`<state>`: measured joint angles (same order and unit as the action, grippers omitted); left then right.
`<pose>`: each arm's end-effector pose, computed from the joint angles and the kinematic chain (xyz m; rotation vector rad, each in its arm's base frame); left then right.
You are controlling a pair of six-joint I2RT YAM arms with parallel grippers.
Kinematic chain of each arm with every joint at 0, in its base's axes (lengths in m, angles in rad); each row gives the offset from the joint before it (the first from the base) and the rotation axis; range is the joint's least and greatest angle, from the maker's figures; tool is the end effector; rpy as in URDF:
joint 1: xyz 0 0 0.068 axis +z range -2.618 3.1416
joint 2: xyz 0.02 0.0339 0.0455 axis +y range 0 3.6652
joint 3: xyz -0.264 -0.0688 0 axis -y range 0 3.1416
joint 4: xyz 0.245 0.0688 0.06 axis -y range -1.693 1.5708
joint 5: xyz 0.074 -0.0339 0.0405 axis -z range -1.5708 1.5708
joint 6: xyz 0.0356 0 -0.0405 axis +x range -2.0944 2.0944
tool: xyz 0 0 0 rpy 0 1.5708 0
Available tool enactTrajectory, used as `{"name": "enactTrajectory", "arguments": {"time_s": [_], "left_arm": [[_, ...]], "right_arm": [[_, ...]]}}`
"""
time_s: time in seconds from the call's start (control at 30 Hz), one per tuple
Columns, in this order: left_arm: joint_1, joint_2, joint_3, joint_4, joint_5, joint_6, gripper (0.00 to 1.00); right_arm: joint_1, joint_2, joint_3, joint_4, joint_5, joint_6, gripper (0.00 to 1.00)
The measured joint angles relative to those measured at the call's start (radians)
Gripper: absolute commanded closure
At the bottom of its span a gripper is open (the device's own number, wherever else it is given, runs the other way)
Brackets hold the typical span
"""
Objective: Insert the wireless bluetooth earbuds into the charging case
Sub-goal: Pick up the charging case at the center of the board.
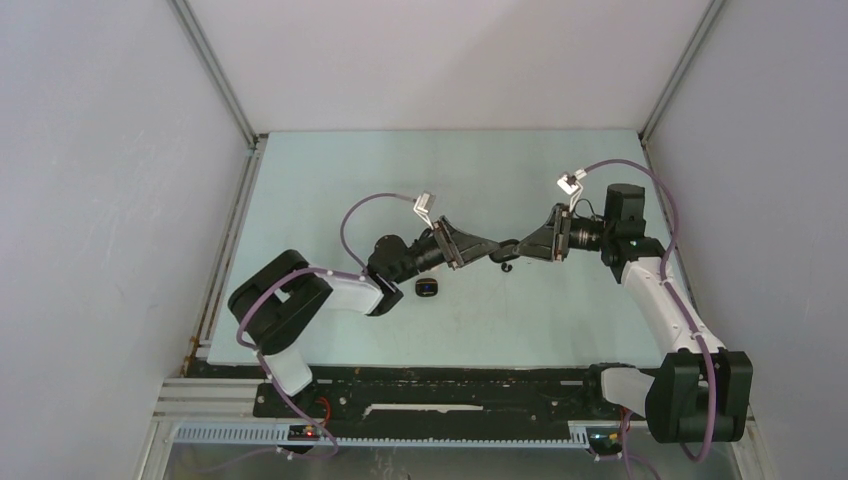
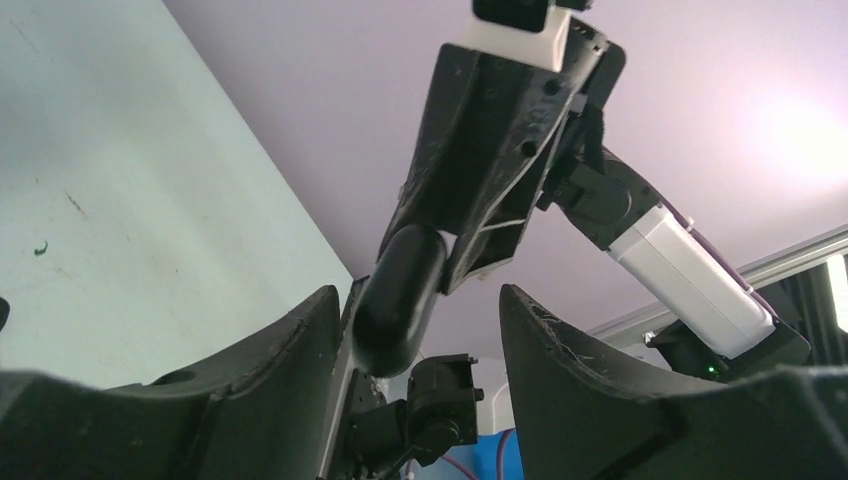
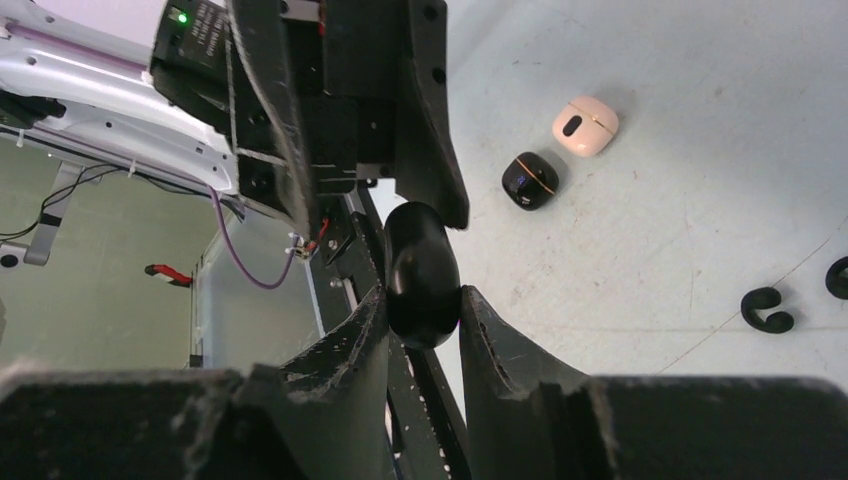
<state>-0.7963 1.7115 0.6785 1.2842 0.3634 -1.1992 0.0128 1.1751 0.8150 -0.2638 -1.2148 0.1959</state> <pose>0.2273 -0.2504 0.2219 0.0504 1.6210 -1.8665 0.2384 0.0364 0.2764 -0.5056 1.9758 1.4307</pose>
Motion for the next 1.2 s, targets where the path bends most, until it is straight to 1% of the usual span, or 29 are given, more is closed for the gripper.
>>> {"name": "enactTrajectory", "arguments": {"time_s": [0.07,0.3,0.47,0.6,0.83,0.9,0.97,1.03,1.13,1.2], "left_arm": [[0.003,0.014,0.000,-0.001,0.013,-0.014,0.37],[0.003,0.027,0.008,0.001,0.059,-0.033,0.44],[0.005,0.039,0.029,-0.001,0.081,-0.033,0.56],[0.010,0.047,0.034,0.000,0.090,-0.034,0.60],[0.010,0.058,0.037,0.001,0.097,-0.035,0.62],[0.010,0.058,0.037,0.000,0.101,-0.035,0.65],[0.010,0.062,0.042,-0.001,0.105,-0.035,0.65],[0.012,0.068,0.046,-0.002,0.111,-0.035,0.65],[0.012,0.069,0.048,-0.006,0.116,-0.035,0.59],[0.012,0.069,0.050,-0.006,0.122,-0.033,0.60]], "right_arm": [[0.000,0.000,0.000,0.026,0.000,0.023,0.80],[-0.004,0.000,0.000,0.087,0.002,0.082,0.80],[-0.025,0.000,0.000,0.124,0.006,0.120,0.79],[-0.026,0.000,0.001,0.142,0.008,0.137,0.78],[-0.025,0.000,0.001,0.144,0.008,0.135,0.75],[-0.022,0.000,0.001,0.140,0.010,0.131,0.75],[-0.021,-0.001,0.002,0.135,0.010,0.126,0.75],[-0.021,-0.003,0.002,0.126,0.012,0.119,0.75],[-0.021,-0.005,0.002,0.117,0.015,0.110,0.75],[-0.014,-0.005,0.002,0.116,0.019,0.107,0.75]]}}
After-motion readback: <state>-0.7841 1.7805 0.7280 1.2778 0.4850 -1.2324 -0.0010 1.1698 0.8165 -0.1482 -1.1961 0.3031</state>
